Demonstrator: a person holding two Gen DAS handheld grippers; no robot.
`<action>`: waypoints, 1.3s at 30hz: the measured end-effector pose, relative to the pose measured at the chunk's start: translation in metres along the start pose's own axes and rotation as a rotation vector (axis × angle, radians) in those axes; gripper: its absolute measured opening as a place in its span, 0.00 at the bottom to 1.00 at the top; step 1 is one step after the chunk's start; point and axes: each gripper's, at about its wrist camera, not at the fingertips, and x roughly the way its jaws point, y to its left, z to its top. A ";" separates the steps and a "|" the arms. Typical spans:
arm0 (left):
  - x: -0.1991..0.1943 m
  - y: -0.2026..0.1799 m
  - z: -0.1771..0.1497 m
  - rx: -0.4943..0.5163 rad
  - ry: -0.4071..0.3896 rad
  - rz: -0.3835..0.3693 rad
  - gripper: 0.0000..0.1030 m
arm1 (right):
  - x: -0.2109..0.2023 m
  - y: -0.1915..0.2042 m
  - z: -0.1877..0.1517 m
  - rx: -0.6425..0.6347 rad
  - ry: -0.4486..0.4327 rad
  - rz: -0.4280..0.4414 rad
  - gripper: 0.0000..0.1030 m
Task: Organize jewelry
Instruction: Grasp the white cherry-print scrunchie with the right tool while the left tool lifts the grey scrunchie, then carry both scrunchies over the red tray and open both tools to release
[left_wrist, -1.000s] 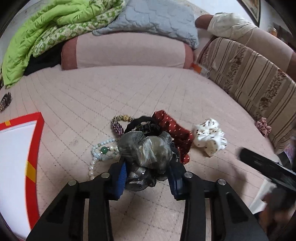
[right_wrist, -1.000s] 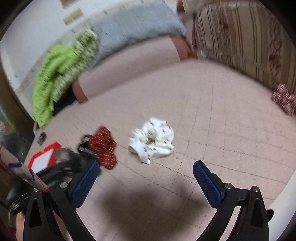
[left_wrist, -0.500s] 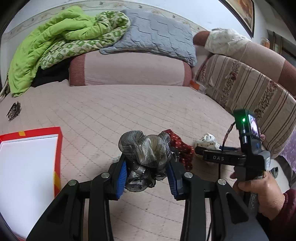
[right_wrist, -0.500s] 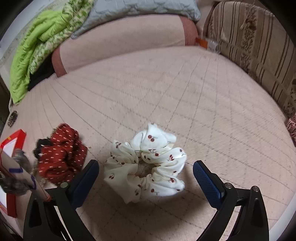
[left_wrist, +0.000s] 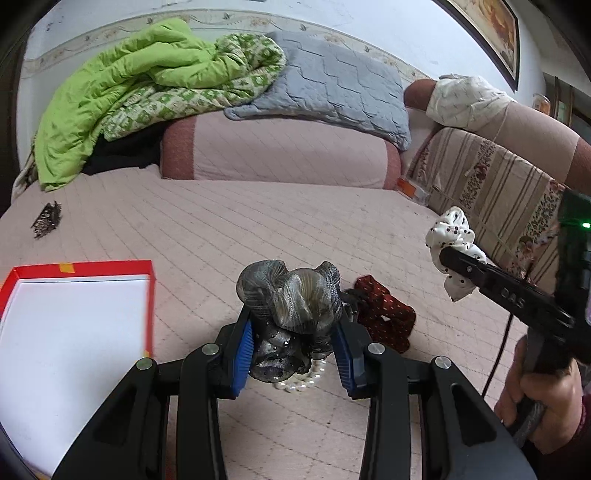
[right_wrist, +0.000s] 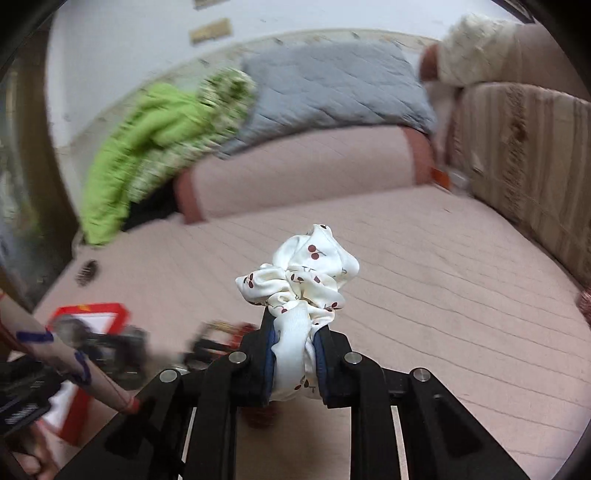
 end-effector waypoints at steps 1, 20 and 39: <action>-0.001 0.002 0.000 -0.002 -0.003 0.007 0.36 | -0.002 0.012 0.001 -0.020 -0.013 0.028 0.19; -0.045 0.158 -0.002 -0.226 0.006 0.229 0.36 | 0.031 0.171 -0.012 -0.140 0.132 0.364 0.20; -0.024 0.270 0.008 -0.335 0.089 0.366 0.36 | 0.137 0.298 -0.026 -0.161 0.370 0.462 0.23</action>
